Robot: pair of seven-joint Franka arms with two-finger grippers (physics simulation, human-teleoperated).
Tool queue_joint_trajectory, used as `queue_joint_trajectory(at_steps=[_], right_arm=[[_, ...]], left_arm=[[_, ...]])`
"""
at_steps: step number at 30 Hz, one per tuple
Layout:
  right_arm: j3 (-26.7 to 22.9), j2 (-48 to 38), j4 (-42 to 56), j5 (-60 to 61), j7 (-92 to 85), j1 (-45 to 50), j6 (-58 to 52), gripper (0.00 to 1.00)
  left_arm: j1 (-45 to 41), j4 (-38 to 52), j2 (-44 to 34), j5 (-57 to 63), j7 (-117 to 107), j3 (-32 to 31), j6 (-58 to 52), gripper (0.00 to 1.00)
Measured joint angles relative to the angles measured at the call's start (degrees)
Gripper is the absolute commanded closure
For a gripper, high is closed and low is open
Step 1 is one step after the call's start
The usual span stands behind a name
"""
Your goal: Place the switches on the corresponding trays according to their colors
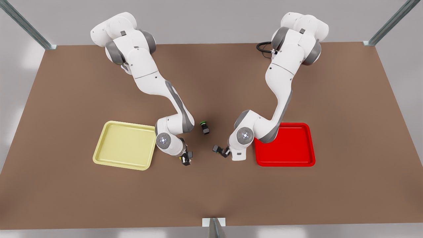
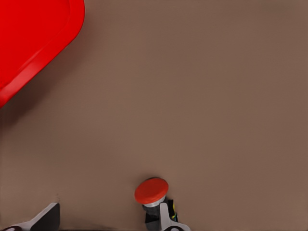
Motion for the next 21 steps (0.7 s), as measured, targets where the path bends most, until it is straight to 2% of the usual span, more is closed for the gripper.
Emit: queue_joint_trajectory(at_steps=[2, 10, 12, 14, 16, 21], right_arm=[[0.02, -0.33, -0.94, -0.1, -1.19, -0.18, -0.01, 0.0], [0.1, -0.53, -1.32, 0.23, -1.17, -0.18, 0.08, 0.0], [0.11, -0.53, -1.1, 0.48, -1.16, -0.27, 0.08, 0.12], [0.19, -0.53, -0.93, 0.52, -1.07, -0.09, -0.01, 0.17], [0.19, -0.44, -0.84, 0.52, -1.12, -0.09, -0.01, 0.27], [0.19, -0.44, -0.83, 0.52, -1.25, -0.27, 0.08, 0.29]], left_arm=[[0.16, -0.02, -0.33, -0.6, 6.49, -0.01, -1.7, 0.01], [-2.68, 0.99, 3.29, -3.37, -14.99, 0.08, 8.64, 0.04], [-3.32, 2.34, 4.66, -3.64, -15.11, 0.08, 8.85, 0.04], [-3.58, 2.46, 5.53, -3.77, -15.11, 0.16, 10.03, 0.04], [-3.58, 2.38, 5.84, -3.84, -15.03, 0.17, 10.33, 0.04], [-3.67, 2.37, 6.49, -3.9, -14.76, 0.17, 10.71, 0.04]])
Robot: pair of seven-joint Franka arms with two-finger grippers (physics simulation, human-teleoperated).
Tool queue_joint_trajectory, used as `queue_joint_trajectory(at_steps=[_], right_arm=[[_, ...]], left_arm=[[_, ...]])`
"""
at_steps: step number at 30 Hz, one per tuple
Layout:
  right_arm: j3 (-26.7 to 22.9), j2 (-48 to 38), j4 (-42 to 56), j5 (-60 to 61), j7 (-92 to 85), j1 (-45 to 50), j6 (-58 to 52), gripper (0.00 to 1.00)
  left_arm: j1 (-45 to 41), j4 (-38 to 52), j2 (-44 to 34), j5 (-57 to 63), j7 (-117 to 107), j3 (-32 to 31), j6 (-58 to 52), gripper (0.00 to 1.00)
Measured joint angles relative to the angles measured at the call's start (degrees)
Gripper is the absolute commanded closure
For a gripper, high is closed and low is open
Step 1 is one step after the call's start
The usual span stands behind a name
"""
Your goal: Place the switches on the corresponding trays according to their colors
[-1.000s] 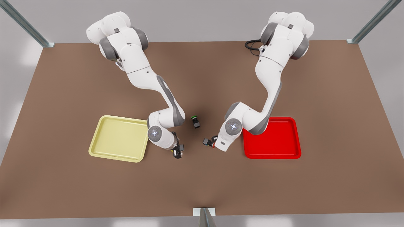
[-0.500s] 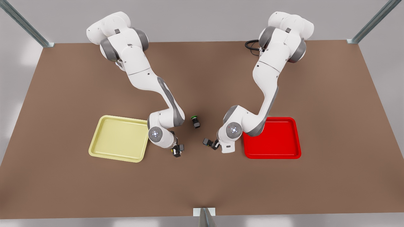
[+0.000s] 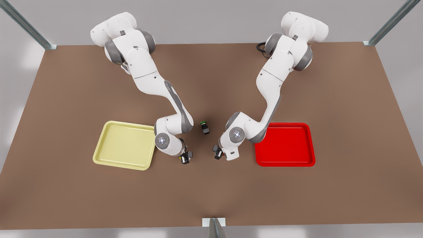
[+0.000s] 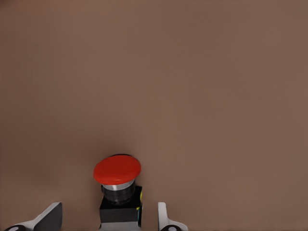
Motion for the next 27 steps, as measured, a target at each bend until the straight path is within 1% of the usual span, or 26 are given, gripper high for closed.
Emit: queue_joint_trajectory(at_steps=[3, 5, 15, 16, 18, 20, 24, 27], right_arm=[[0.0, 0.0, 0.0, 0.0, -0.23, 0.0, -0.05, 0.3], [0.09, 0.0, 0.0, 0.0, -1.14, 0.0, -0.09, 0.32], [0.18, 0.0, -0.31, 0.0, -6.58, 0.09, -0.79, 0.32], [0.26, -0.08, -0.34, 0.0, -6.59, 0.09, -0.79, 0.32], [0.35, -0.26, -0.31, 0.13, -6.21, 0.09, -0.64, 0.24], [0.35, -0.44, -0.14, 0.18, -5.88, 0.13, -0.79, 0.19], [0.76, -0.53, -0.79, 0.18, -6.5, 0.36, -0.63, 0.19], [1.23, -0.62, -0.62, 0.18, -5.8, 0.35, -0.88, 0.2]], left_arm=[[-0.26, 0.0, 0.23, -0.06, -0.09, -0.09, 0.43, 0.04], [-0.61, -0.08, 0.23, -0.19, -0.09, -0.02, 0.44, 0.04], [-1.15, -0.35, 1.1, -0.73, -0.09, -0.02, 2.62, 0.04], [-1.46, -0.35, 1.29, -0.77, -0.25, 0.0, 2.89, 0.04], [-2.28, -0.27, 1.46, -1.04, -0.34, 0.0, 2.99, 0.04], [-2.8, -0.1, 1.46, -1.26, -0.85, -0.05, 3.07, 0.04], [-2.81, 0.01, 1.72, -1.46, -0.88, 0.09, 4.05, 0.04], [-2.81, 0.08, 2.23, -1.49, -0.88, 0.17, 4.51, 0.12]])
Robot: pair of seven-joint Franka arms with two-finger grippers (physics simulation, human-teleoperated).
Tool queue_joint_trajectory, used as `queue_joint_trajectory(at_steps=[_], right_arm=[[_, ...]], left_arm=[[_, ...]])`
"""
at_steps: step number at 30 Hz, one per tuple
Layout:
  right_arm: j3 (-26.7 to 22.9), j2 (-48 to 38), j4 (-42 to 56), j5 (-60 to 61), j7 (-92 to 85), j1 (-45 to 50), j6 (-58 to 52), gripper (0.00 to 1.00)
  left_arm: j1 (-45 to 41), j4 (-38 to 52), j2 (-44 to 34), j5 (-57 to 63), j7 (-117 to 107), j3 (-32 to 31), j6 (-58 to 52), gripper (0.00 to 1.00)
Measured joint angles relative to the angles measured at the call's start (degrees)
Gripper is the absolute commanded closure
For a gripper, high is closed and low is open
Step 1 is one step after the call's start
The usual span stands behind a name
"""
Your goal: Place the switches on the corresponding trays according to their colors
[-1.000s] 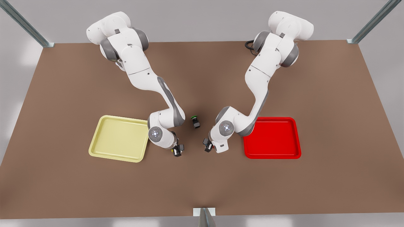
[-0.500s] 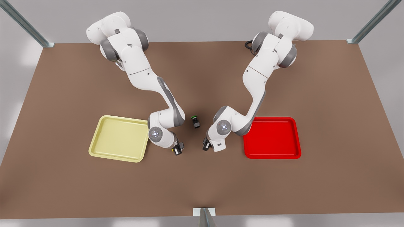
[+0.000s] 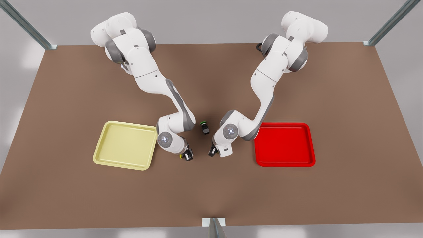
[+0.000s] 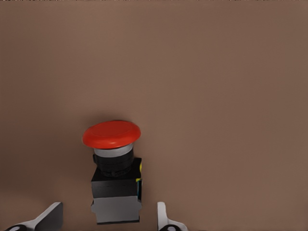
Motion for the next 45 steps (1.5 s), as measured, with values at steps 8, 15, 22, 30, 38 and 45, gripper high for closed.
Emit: queue_joint_trajectory(at_steps=[8, 15, 22, 30, 38, 45], right_arm=[[0.0, 0.17, 0.62, 0.09, 0.02, -0.43, 0.6, 0.48], [0.0, 0.17, 0.53, 0.07, -0.44, -0.53, 0.54, 0.49], [0.0, 0.09, 0.53, 0.0, -0.7, -0.53, 0.35, 0.45], [0.0, -0.54, -0.08, 0.0, -0.88, -0.88, 0.59, 0.45], [0.0, -0.51, 0.0, 0.02, -0.98, -0.97, 0.66, 0.5], [-0.09, -2.78, -0.27, -0.36, -1.29, -2.54, 0.39, 0.49]], left_arm=[[-0.39, 0.6, 0.55, -0.09, -1.88, -0.08, 1.14, 0.24], [-0.7, 0.93, 1.24, -0.56, -3.61, 0.01, 2.42, 0.27], [-0.79, 0.78, 1.05, -0.09, -2.85, -0.04, 2.33, 0.47], [-0.79, 0.92, 0.83, 2.08, -3.31, -0.08, 2.62, 0.53], [-0.62, 0.94, 0.64, 2.54, -5.54, 0.01, 2.36, 0.46], [-0.69, 0.96, 0.41, 1.07, -7.14, 0.92, 1.96, 0.25]])
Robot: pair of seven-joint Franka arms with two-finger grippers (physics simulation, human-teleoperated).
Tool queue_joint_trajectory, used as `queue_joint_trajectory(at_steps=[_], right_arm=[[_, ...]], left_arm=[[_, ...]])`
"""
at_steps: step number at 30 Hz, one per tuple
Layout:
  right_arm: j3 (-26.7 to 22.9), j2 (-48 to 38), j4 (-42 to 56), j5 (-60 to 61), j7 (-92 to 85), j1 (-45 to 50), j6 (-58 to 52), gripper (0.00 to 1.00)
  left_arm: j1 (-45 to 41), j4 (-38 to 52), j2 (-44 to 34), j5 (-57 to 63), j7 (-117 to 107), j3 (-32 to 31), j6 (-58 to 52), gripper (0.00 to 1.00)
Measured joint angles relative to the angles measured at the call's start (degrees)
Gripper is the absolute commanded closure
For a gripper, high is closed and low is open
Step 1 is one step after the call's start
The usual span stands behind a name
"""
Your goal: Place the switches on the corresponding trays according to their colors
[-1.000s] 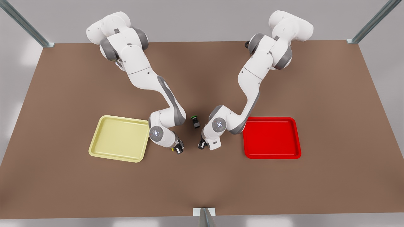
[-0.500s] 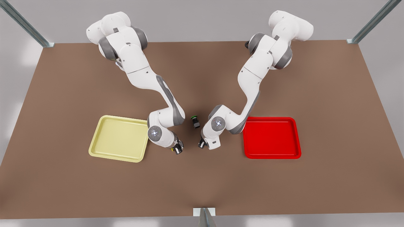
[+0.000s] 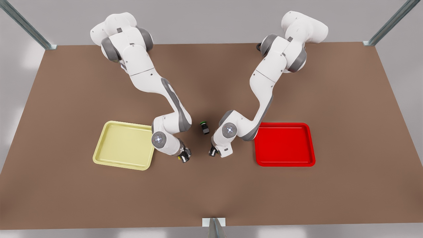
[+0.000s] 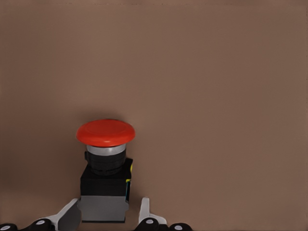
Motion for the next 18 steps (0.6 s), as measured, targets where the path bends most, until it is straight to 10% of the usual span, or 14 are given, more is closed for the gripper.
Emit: queue_joint_trajectory(at_steps=[13, 14, 15, 18], right_arm=[[0.09, -18.45, -26.61, -2.34, -35.93, -17.93, -1.06, 0.46], [0.09, -19.29, -28.58, -3.44, -37.6, -18.56, -0.03, 0.41], [0.09, -19.44, -29.34, -4.08, -37.82, -18.92, 1.22, 0.06], [0.09, -19.03, -29.18, -4.48, -37.64, -18.9, 1.72, 0.0]], left_arm=[[0.21, -0.69, -0.92, -1.41, -0.07, 0.15, -0.76, 0.55], [0.25, -0.69, -0.92, -1.42, -0.04, 0.15, -0.77, 0.55], [0.25, -0.69, -0.96, -1.48, -0.05, 0.15, -0.78, 0.55], [0.18, -0.69, -1.09, -1.83, -0.02, 0.15, -0.83, 0.55]])
